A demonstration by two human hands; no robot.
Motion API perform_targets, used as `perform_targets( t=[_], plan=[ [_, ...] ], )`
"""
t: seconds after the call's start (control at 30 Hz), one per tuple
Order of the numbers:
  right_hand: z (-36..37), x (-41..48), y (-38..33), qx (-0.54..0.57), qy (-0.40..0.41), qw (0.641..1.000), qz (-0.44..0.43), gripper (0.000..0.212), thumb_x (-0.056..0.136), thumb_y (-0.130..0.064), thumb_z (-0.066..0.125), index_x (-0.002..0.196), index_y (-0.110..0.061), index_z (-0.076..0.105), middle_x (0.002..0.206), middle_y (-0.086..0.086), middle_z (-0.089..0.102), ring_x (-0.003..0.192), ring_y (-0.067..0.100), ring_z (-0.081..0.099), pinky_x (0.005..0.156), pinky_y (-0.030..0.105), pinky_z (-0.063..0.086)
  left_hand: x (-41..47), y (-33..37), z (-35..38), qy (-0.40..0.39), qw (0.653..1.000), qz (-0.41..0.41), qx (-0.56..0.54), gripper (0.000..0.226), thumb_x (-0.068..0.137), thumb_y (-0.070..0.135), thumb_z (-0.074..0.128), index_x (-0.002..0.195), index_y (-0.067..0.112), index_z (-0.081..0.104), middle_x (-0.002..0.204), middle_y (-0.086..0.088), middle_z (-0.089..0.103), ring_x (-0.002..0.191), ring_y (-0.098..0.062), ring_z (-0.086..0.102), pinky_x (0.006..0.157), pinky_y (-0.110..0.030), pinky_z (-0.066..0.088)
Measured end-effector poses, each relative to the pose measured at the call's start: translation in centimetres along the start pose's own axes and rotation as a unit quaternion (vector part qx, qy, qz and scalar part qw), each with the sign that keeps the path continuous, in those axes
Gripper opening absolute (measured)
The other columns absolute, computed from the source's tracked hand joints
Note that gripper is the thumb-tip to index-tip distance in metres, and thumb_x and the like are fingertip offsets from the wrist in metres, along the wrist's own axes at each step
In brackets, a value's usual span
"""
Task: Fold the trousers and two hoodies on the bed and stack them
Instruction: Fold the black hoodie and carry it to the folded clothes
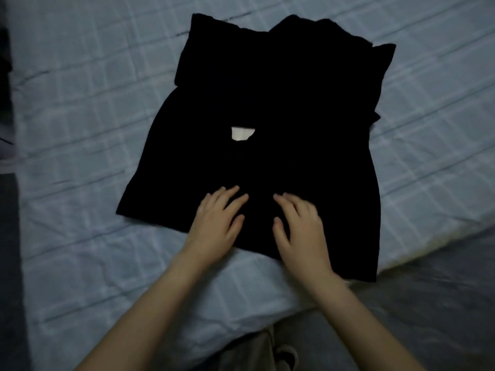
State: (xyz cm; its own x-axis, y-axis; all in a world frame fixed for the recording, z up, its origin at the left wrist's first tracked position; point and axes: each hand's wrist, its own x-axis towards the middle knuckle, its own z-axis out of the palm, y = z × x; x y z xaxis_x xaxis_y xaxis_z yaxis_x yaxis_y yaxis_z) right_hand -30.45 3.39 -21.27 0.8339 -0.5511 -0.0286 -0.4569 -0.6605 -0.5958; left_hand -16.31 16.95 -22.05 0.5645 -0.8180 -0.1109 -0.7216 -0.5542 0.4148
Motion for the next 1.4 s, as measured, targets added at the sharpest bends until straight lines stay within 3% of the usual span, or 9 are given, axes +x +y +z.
perform_targets(
  t=[0.1, 0.27, 0.4, 0.57, 0.73, 0.83, 0.93, 1.1, 1.4],
  plan=[
    [1.6, -5.8, -1.7, 0.29, 0.021, 0.945, 0.153, 0.02, 0.099, -0.013, 0.055, 0.113, -0.022, 0.065, 0.108, -0.002, 0.069, 0.103, 0.012, 0.064, 0.086, 0.016, 0.048, -5.6, 0.5, 0.8, 0.093, 0.974, -0.052, -0.201, 0.03, 0.093, 0.021, 0.053, 0.121, 0.019, 0.066, 0.116, 0.002, 0.062, 0.108, -0.015, 0.059, 0.097, -0.029, 0.045],
    [3.9, -7.7, -1.6, 0.59, -0.026, 0.706, 0.39, 0.023, 0.103, -0.005, 0.044, 0.116, -0.015, 0.06, 0.111, 0.023, 0.069, 0.093, 0.026, 0.073, 0.076, 0.031, 0.062, -7.8, 0.0, 2.3, 0.085, 0.775, -0.291, -0.554, 0.032, 0.098, 0.006, 0.053, 0.115, 0.032, 0.062, 0.093, -0.01, 0.069, 0.09, -0.027, 0.068, 0.086, -0.036, 0.053],
    [4.5, -7.1, -0.8, 0.626, 0.042, 0.694, 0.353, 0.054, 0.101, 0.0, 0.044, 0.14, -0.037, 0.043, 0.106, 0.018, 0.069, 0.102, 0.031, 0.071, 0.085, 0.034, 0.059, -6.5, -0.5, 2.2, 0.104, 0.696, -0.333, -0.628, 0.047, 0.097, 0.003, 0.053, 0.13, 0.036, 0.05, 0.09, -0.013, 0.066, 0.088, -0.027, 0.068, 0.087, -0.035, 0.056],
    [4.1, -5.9, 0.0, 0.58, 0.203, 0.716, 0.333, 0.069, 0.096, 0.003, 0.053, 0.145, -0.044, 0.037, 0.096, -0.025, 0.072, 0.092, -0.004, 0.068, 0.077, 0.021, 0.056, -4.6, 0.0, 2.1, 0.173, 0.664, -0.322, -0.652, 0.064, 0.092, 0.005, 0.059, 0.135, 0.049, 0.044, 0.101, 0.0, 0.07, 0.097, -0.015, 0.067, 0.081, -0.027, 0.054],
    [3.4, -6.5, 0.3, 0.689, 0.272, 0.573, 0.349, 0.055, 0.098, -0.012, 0.059, 0.149, -0.019, 0.04, 0.138, -0.002, 0.048, 0.112, -0.03, 0.037, 0.103, 0.01, 0.035, -3.1, -0.6, 1.9, 0.226, 0.611, -0.302, -0.695, 0.068, 0.09, -0.001, 0.061, 0.137, 0.044, 0.045, 0.134, 0.0, 0.06, 0.117, -0.017, 0.063, 0.082, -0.031, 0.057],
    [2.5, -5.2, 0.5, 0.657, 0.286, 0.613, 0.333, 0.061, 0.095, -0.006, 0.062, 0.15, -0.023, 0.039, 0.131, -0.02, 0.045, 0.109, -0.025, 0.045, 0.091, 0.005, 0.041, -2.6, -1.4, 1.7, 0.256, 0.645, -0.291, -0.658, 0.066, 0.086, -0.006, 0.064, 0.136, 0.035, 0.051, 0.137, -0.005, 0.057, 0.123, -0.02, 0.059, 0.096, -0.038, 0.053],
    [1.0, -2.8, -0.4, 0.529, 0.301, 0.73, 0.311, 0.066, 0.089, 0.002, 0.067, 0.146, -0.021, 0.044, 0.141, -0.008, 0.048, 0.122, -0.003, 0.046, 0.093, -0.002, 0.035, -1.9, -1.9, 0.7, 0.266, 0.723, -0.233, -0.593, 0.065, 0.082, -0.001, 0.07, 0.135, 0.033, 0.054, 0.137, 0.006, 0.058, 0.125, -0.013, 0.056, 0.097, -0.026, 0.05],
    [-2.6, 1.2, 0.9, 0.35, 0.273, 0.87, 0.216, 0.069, 0.087, -0.005, 0.073, 0.142, -0.034, 0.046, 0.142, -0.016, 0.049, 0.129, -0.01, 0.044, 0.098, 0.0, 0.035, 2.6, -1.7, -3.2, 0.258, 0.776, -0.157, -0.553, 0.068, 0.081, 0.008, 0.074, 0.137, 0.039, 0.051, 0.135, 0.023, 0.055, 0.127, -0.002, 0.052, 0.092, -0.011, 0.045],
    [-10.2, 13.2, 3.0, 0.295, 0.314, 0.895, 0.117, 0.076, 0.082, -0.026, 0.08, 0.139, -0.055, 0.038, 0.128, -0.053, 0.037, 0.122, -0.028, 0.034, 0.09, -0.001, 0.036, 15.5, -1.0, -9.3, 0.3, 0.834, -0.056, -0.459, 0.073, 0.079, 0.011, 0.079, 0.14, 0.036, 0.049, 0.133, 0.034, 0.052, 0.124, 0.01, 0.049, 0.093, -0.002, 0.039]
  ],
)
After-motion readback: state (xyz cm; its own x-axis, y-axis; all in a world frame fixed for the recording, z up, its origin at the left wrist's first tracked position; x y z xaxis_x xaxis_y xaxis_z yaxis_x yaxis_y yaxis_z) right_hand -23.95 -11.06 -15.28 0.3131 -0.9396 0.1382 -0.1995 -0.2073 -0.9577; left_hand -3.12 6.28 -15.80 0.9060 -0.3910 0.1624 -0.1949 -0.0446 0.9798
